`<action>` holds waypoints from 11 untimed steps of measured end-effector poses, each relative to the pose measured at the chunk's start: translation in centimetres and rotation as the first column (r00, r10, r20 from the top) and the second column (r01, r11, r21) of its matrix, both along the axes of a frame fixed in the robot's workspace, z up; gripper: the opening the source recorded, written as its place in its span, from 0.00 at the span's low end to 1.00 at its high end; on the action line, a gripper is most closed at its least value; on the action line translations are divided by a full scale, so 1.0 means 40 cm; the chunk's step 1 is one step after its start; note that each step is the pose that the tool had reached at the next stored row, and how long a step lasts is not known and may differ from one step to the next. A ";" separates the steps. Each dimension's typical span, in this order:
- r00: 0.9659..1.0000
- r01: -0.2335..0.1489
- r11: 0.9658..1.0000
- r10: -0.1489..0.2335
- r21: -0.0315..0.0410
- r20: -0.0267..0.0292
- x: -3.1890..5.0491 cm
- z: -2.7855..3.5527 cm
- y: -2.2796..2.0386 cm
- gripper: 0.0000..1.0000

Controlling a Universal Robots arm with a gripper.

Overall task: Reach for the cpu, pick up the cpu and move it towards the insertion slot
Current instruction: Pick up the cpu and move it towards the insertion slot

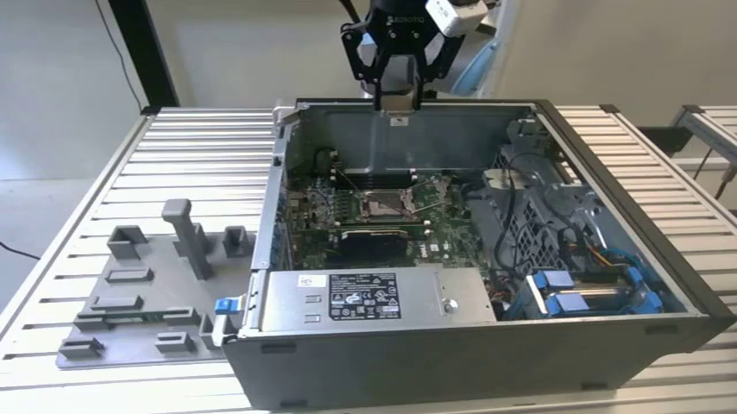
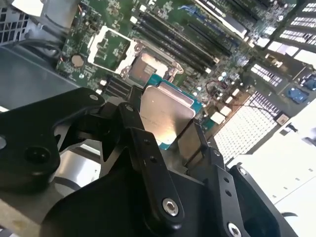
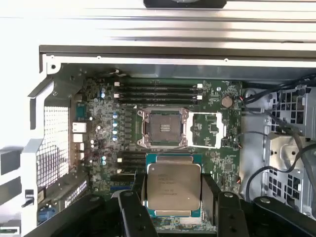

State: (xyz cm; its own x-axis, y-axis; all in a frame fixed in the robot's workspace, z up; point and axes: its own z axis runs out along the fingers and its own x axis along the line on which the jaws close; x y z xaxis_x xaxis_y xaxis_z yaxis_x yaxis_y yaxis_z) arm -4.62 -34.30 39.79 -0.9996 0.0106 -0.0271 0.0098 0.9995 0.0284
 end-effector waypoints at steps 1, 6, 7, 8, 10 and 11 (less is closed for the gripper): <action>1.000 0.000 1.000 0.000 0.000 0.000 0.000 -0.001 0.009 0.00; 1.000 0.000 1.000 0.000 0.000 0.000 0.000 -0.005 0.046 0.00; 1.000 0.000 1.000 0.000 0.000 0.000 0.000 -0.006 0.054 0.00; 1.000 0.000 1.000 0.000 0.000 0.000 0.000 -0.006 0.060 0.00; 1.000 0.000 1.000 0.000 0.000 0.000 0.000 -0.006 0.068 0.00; 1.000 0.000 1.000 0.000 0.000 0.000 0.000 -0.006 0.071 0.00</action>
State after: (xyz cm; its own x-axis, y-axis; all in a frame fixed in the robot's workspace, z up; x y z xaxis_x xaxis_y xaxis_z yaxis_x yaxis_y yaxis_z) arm -4.62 -31.47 39.54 -0.9996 0.0110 -0.0271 0.0102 0.9995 0.0283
